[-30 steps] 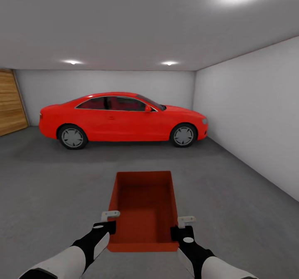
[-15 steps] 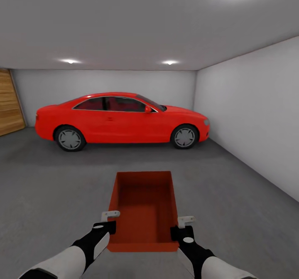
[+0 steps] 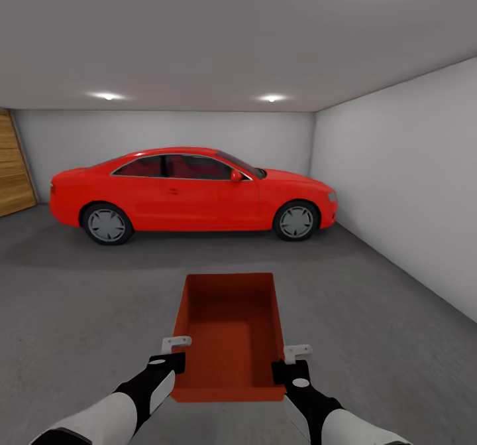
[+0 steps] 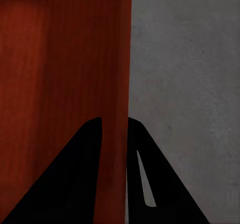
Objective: Move the two storage containers from the living room to the garage. In the garage, place one container on the floor and stack the other container on top of it (either order is fine).
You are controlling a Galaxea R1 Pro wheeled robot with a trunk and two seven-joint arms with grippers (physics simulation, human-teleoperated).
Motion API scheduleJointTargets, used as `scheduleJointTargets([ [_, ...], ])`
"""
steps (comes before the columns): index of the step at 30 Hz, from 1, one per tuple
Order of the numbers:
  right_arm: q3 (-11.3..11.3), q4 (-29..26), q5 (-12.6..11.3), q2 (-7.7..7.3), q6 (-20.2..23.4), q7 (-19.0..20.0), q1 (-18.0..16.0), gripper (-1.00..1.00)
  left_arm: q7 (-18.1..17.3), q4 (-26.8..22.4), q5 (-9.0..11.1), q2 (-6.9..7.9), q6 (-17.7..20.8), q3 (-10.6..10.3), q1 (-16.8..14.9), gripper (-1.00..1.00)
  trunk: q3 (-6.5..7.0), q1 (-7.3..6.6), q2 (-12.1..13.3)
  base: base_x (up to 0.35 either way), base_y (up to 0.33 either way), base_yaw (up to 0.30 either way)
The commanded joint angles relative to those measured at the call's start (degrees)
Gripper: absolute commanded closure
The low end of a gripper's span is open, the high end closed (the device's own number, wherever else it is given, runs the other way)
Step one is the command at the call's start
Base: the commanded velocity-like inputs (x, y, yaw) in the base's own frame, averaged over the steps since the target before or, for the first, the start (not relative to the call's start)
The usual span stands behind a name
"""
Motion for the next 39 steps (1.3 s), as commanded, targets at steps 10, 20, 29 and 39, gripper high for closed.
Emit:
scheduleJointTargets([
  [10,-0.98,0.09,-0.54,0.04,-0.01,-0.02,0.01,1.0,0.94,-0.26,-1.07,0.87,-1.95,1.5,-0.03,1.0,-0.02,0.05,-0.04,0.322,0.0,0.0],
  [20,-1.01,0.09,-0.54,-0.01,-0.01,-0.02,0.02,1.0,0.75,-0.26,-1.07,0.88,-1.95,1.5,-0.03,1.0,-0.02,0.05,-0.04,0.322,0.0,0.0],
  [29,-1.0,0.09,-0.54,-0.05,0.06,-0.02,0.01,1.0,0.74,-0.26,-1.08,0.88,-1.95,1.5,-0.03,1.0,-0.02,0.05,-0.04,0.322,0.0,-0.012],
  [39,-1.0,0.09,-0.54,0.01,0.13,-0.1,0.01,1.0,0.65,-0.26,-1.11,0.88,-1.95,1.5,-0.03,1.0,-0.02,0.05,-0.04,0.322,0.0,-0.217],
])
